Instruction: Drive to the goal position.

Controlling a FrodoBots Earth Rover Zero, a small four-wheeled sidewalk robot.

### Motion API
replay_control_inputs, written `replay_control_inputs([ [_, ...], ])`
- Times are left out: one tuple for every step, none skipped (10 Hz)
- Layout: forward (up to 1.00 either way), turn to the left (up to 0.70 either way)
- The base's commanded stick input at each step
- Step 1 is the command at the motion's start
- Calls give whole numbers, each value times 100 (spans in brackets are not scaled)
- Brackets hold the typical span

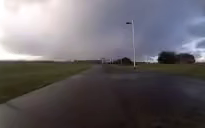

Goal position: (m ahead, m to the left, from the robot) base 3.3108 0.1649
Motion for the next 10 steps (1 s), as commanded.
replay_control_inputs([
  [70, 0],
  [70, 0],
  [70, 0],
  [70, 0],
  [70, 0],
  [70, 0],
  [70, 0],
  [70, 0],
  [70, 0],
  [70, 0],
])
